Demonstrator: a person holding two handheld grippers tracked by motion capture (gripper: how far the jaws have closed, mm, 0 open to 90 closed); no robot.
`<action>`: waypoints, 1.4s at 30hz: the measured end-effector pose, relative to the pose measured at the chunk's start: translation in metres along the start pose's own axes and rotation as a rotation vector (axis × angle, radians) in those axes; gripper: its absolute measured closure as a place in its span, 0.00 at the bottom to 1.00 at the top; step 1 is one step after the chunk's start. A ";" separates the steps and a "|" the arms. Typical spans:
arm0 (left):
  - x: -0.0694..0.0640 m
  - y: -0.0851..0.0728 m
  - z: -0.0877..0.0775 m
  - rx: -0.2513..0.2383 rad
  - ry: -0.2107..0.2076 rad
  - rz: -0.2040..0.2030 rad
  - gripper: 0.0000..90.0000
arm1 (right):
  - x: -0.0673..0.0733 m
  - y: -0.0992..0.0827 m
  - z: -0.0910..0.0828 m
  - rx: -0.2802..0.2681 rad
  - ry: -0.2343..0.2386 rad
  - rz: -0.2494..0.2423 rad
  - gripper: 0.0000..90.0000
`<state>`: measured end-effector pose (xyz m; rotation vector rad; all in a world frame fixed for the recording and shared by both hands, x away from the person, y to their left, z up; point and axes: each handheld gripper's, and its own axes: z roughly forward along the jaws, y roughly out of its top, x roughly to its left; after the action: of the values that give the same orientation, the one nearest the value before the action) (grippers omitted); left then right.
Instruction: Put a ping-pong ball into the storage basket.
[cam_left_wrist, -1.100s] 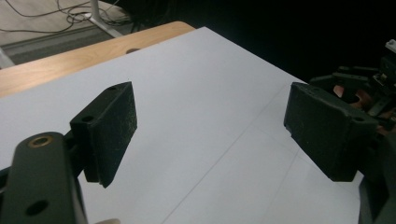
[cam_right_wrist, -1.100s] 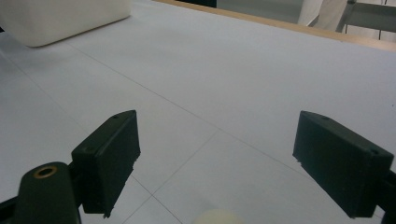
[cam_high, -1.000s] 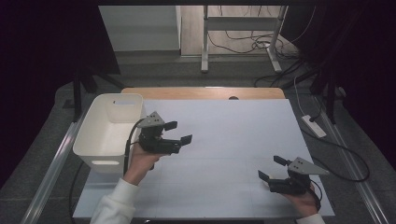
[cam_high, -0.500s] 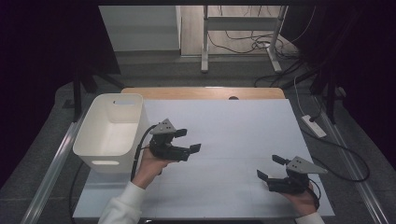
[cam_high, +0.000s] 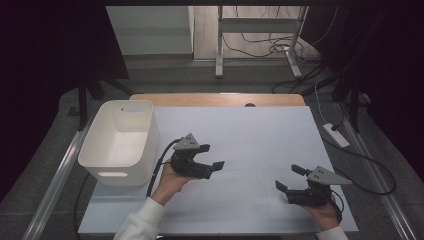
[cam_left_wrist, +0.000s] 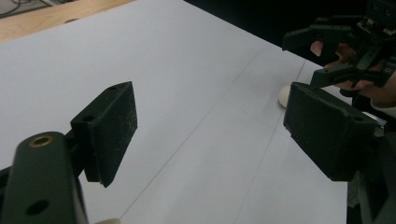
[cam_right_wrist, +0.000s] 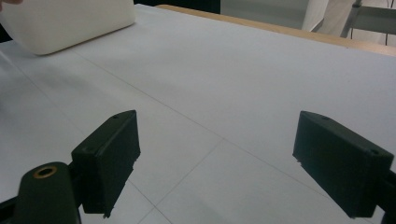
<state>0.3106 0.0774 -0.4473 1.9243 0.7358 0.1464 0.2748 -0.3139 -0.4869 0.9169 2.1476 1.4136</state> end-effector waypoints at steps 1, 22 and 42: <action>0.000 0.000 0.002 0.002 -0.004 0.005 0.20 | 0.000 0.000 0.000 -0.003 -0.001 -0.002 0.16; -0.012 -0.008 0.048 0.073 -0.062 0.047 0.20 | 0.000 0.003 -0.001 -0.008 -0.021 -0.005 0.16; -0.024 -0.006 0.064 0.099 -0.068 0.055 0.21 | 0.004 0.005 -0.002 -0.013 -0.011 -0.013 0.16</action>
<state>0.3153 0.0162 -0.4773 2.0350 0.6552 0.0790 0.2722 -0.3114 -0.4815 0.9022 2.1305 1.4112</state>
